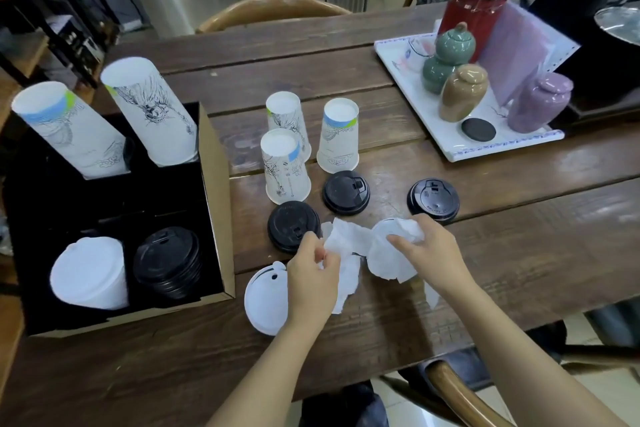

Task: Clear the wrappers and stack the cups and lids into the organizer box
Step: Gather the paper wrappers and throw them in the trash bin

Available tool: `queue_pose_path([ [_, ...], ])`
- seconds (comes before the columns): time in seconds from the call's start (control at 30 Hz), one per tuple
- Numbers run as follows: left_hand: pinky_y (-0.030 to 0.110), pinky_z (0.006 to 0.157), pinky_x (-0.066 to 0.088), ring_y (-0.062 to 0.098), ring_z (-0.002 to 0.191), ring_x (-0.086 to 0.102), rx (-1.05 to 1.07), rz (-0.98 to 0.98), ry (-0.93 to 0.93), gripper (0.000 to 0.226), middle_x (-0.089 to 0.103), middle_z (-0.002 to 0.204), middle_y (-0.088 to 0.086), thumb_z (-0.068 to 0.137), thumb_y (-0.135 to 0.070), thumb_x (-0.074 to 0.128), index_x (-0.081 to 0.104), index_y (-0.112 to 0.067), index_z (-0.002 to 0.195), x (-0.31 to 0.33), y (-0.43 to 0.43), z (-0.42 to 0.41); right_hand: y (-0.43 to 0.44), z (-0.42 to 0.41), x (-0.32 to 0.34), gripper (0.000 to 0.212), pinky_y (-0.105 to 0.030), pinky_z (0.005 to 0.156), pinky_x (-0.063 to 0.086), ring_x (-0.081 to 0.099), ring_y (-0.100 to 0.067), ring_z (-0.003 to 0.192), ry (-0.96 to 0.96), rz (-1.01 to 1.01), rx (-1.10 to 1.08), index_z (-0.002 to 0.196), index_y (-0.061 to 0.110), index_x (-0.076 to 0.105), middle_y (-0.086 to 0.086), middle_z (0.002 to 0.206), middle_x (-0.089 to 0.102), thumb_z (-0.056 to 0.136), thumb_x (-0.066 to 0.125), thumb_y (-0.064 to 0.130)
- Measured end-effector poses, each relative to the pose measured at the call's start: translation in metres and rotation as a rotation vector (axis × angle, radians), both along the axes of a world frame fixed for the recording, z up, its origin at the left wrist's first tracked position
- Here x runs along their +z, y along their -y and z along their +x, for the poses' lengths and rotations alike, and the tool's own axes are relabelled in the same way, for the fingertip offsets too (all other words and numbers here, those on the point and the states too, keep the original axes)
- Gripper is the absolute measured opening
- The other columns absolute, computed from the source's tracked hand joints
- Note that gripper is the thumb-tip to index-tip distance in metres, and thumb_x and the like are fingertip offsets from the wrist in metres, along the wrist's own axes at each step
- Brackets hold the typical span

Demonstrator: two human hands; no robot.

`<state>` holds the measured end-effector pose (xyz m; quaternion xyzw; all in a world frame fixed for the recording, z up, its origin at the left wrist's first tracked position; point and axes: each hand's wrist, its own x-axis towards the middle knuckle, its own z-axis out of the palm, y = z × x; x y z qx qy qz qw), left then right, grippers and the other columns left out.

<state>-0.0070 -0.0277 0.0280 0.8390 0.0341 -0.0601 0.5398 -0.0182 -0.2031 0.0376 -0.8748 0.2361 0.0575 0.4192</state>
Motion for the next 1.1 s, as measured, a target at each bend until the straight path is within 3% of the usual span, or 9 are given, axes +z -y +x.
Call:
queue_pose_path([
  [0.13, 0.020, 0.050, 0.032, 0.008, 0.053, 0.031, 0.092, -0.027, 0.022, 0.027, 0.033, 0.061, -0.001, 0.087, 0.005, 0.041, 0.034, -0.013, 0.069, 0.009, -0.012, 0.005, -0.009, 0.015, -0.012, 0.050, -0.032, 0.082, 0.042, 0.056, -0.023, 0.109, -0.107, -0.057, 0.062, 0.122, 0.015, 0.058, -0.002, 0.116, 0.061, 0.078, 0.070, 0.037],
  [0.23, 0.024, 0.050, 0.029, 0.014, 0.060, 0.037, 0.051, 0.101, 0.002, 0.032, 0.037, 0.064, 0.000, 0.089, 0.004, 0.038, 0.034, -0.022, 0.071, 0.007, -0.022, 0.008, -0.017, 0.029, -0.024, 0.016, -0.029, 0.061, 0.046, 0.059, -0.021, 0.080, -0.165, -0.161, 0.132, 0.083, 0.021, 0.064, 0.003, 0.081, 0.063, 0.074, 0.069, 0.032],
  [0.33, 0.023, 0.052, 0.033, 0.018, 0.070, 0.048, -0.060, 0.306, -0.056, 0.008, 0.048, 0.082, -0.003, 0.089, -0.013, 0.047, 0.043, -0.019, 0.090, 0.003, -0.030, 0.006, -0.021, 0.036, -0.032, 0.031, -0.023, 0.045, 0.027, 0.045, -0.022, 0.056, -0.186, -0.202, 0.158, 0.054, 0.020, 0.043, 0.004, 0.053, 0.042, 0.081, 0.058, 0.018],
  [0.53, 0.029, 0.086, 0.041, 0.019, 0.109, 0.048, -0.313, 0.772, -0.073, 0.061, 0.050, 0.119, -0.001, 0.082, -0.062, 0.046, 0.042, -0.021, 0.126, -0.017, -0.019, -0.002, -0.022, 0.040, -0.018, 0.038, -0.028, 0.052, 0.024, 0.028, -0.011, 0.056, 0.071, -0.049, 0.031, 0.059, 0.016, 0.025, 0.002, 0.064, 0.031, 0.083, 0.054, 0.008],
  [0.67, 0.029, 0.069, 0.048, 0.019, 0.081, 0.057, -0.371, 1.030, 0.103, 0.091, 0.062, 0.090, 0.001, 0.060, -0.078, 0.054, 0.052, -0.019, 0.129, -0.034, -0.008, -0.006, -0.015, 0.042, -0.006, 0.028, -0.026, 0.055, 0.024, 0.027, -0.016, 0.064, 0.238, 0.026, -0.040, 0.065, 0.010, 0.032, -0.001, 0.070, 0.031, 0.082, 0.054, 0.005],
  [0.77, 0.026, 0.049, 0.044, 0.017, 0.057, 0.054, -0.386, 1.045, 0.179, 0.087, 0.059, 0.062, 0.000, 0.042, -0.071, 0.075, 0.068, -0.022, 0.113, -0.044, -0.001, -0.005, -0.009, 0.039, -0.004, 0.021, -0.026, 0.053, 0.022, 0.027, -0.017, 0.063, 0.260, 0.053, -0.067, 0.069, 0.003, 0.038, -0.006, 0.069, 0.034, 0.084, 0.052, 0.004],
  [0.9, 0.027, 0.057, 0.031, 0.017, 0.055, 0.053, -0.395, 1.054, 0.285, 0.036, 0.059, 0.058, -0.005, 0.044, -0.031, 0.090, 0.070, -0.022, 0.073, -0.047, 0.002, -0.002, -0.003, 0.039, -0.006, 0.030, -0.024, 0.051, 0.024, 0.043, -0.020, 0.057, 0.251, 0.161, -0.134, 0.066, 0.019, 0.033, 0.000, 0.065, 0.038, 0.084, 0.047, -0.001],
  [1.0, 0.027, 0.055, 0.035, 0.017, 0.061, 0.052, -0.369, 0.930, 0.236, 0.025, 0.059, 0.065, -0.004, 0.054, -0.011, 0.082, 0.063, -0.019, 0.068, -0.043, 0.001, 0.000, -0.002, 0.040, -0.006, 0.023, -0.024, 0.055, 0.036, 0.063, -0.030, 0.083, 0.284, 0.179, -0.118, 0.096, 0.013, 0.052, 0.001, 0.082, 0.054, 0.086, 0.040, -0.003],
  [1.1, 0.027, 0.072, 0.028, 0.018, 0.082, 0.040, -0.216, 0.669, 0.065, 0.018, 0.047, 0.083, 0.000, 0.095, -0.019, 0.045, 0.045, -0.015, 0.077, -0.028, 0.003, 0.005, -0.005, 0.042, 0.000, 0.024, -0.019, 0.061, 0.042, 0.055, -0.017, 0.076, 0.322, 0.255, -0.093, 0.096, 0.005, 0.064, -0.002, 0.085, 0.060, 0.087, 0.042, 0.011],
])
